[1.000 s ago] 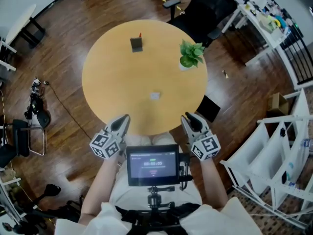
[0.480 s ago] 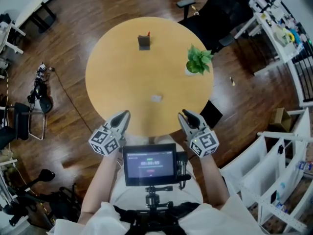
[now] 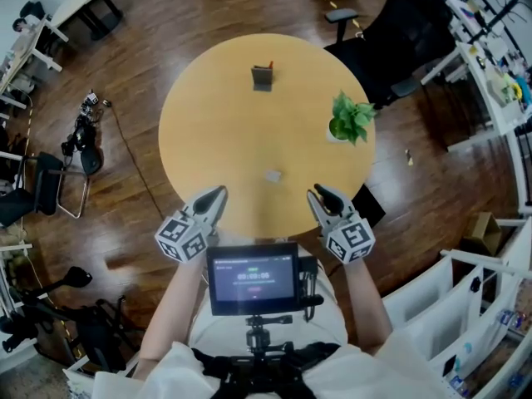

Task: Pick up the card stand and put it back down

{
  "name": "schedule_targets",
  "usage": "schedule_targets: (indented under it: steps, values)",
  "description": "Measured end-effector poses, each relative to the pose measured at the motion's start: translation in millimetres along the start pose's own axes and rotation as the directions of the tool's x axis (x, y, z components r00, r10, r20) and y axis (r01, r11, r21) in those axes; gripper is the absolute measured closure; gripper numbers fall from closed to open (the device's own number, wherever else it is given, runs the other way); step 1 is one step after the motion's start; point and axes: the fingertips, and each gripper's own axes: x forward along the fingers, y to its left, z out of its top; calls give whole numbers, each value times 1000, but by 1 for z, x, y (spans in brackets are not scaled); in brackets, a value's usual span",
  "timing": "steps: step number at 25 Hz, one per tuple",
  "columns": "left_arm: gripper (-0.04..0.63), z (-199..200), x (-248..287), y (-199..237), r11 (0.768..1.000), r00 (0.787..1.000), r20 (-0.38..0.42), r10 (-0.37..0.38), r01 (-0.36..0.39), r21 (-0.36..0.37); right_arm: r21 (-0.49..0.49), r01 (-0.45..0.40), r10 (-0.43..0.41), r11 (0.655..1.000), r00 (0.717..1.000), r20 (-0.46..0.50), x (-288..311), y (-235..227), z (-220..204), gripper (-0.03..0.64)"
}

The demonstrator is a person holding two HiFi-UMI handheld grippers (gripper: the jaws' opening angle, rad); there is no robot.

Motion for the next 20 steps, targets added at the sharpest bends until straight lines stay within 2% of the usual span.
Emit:
schedule_targets:
  steps: [13,20]
  values:
    - [601,-12,18,-5,994,994,15,107,-107,-10,-4,-114,114,993,992,-51,19,-35,-18,523]
    - [601,-23,18,0,985,986,9,165,-165,-47,-10,-159,157,987,982,-103,32,-44,-29,523]
